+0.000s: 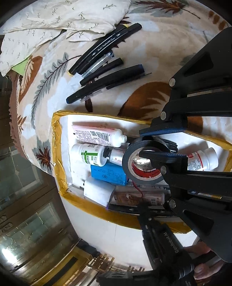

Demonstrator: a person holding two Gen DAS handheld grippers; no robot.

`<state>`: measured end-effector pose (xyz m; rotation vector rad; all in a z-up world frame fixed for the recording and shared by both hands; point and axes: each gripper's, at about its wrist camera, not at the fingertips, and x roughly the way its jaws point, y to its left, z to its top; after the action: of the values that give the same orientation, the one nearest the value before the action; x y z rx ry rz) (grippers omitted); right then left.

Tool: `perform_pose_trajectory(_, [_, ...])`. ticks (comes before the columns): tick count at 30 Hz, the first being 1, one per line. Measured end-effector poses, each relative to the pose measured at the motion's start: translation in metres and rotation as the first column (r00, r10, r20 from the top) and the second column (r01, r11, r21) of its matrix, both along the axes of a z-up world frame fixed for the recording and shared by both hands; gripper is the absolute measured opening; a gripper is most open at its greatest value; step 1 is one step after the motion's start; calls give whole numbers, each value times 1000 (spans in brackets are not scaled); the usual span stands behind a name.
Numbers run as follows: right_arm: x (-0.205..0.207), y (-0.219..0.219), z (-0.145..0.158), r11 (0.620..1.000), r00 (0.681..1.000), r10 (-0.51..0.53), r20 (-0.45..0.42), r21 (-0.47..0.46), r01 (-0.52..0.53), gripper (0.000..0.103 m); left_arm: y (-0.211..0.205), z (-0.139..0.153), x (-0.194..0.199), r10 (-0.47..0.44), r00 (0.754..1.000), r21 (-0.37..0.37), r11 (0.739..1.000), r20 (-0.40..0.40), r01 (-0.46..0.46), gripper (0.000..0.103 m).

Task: Organize objects
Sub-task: 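Open both tools to drop the tape roll and marker into the tray, then grasp the yellow-banded black marker with the right tool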

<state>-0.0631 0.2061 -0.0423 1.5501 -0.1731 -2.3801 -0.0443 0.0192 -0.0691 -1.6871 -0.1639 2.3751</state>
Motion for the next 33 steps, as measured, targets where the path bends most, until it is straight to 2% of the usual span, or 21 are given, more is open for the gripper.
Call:
perform_pose_trajectory(5, [1, -2, -3, 1000, 1000, 4, 2, 0, -4, 17, -6, -9, 4, 13, 999, -9, 1000, 35, -12, 13])
perform_pose_trajectory(11, [3, -9, -4, 1000, 1000, 6, -9, 12, -6, 17, -1, -10, 2, 17, 999, -18, 1000, 27, -16, 13])
perform_pose_trajectory(14, [2, -11, -3, 999, 1000, 13, -14, 32, -13, 17, -3, -8, 3, 20, 1000, 2, 1000, 19, -20, 14])
perform_pose_trajectory(18, [-1, -5, -10, 999, 999, 7, 43, -45, -5, 19, -8, 3, 7, 19, 1000, 79, 997, 2, -19, 16])
perform_pose_trajectory(20, [1, -3, -6, 998, 999, 6, 35, -68, -3, 22, -9, 11, 12, 10, 1000, 106, 994, -24, -8, 17])
perform_pose_trajectory(21, [2, 0, -1, 997, 1000, 0, 24, -72, 2, 25, -8, 17, 14, 1, 999, 125, 992, -47, 5, 21])
perform_pose_trajectory(23, [6, 10, 8, 991, 1000, -11, 11, -133, 12, 42, -6, 26, 20, -7, 996, 146, 989, -91, 20, 34])
perform_pose_trajectory(25, [13, 25, 20, 985, 999, -19, -26, -169, 14, 42, -5, 33, 24, 2, 993, 161, 987, -121, 17, 57])
perform_pose_trajectory(27, [19, 41, 27, 980, 998, -21, -52, -197, 11, 42, -2, 39, 28, 4, 988, 155, 988, -156, 21, 64])
perform_pose_trajectory(28, [21, 50, 28, 979, 998, -24, -55, -202, 12, 42, 0, 40, 27, -1, 985, 125, 992, -170, 22, 66])
perform_pose_trajectory(30, [27, 72, 25, 979, 998, -51, -46, -198, 40, 42, 4, 36, 26, -3, 986, 80, 997, -165, 17, 66])
perform_pose_trajectory(33, [34, 97, 20, 979, 996, -82, -38, -193, 73, 42, 5, 33, 28, -3, 988, 90, 996, -157, 18, 66])
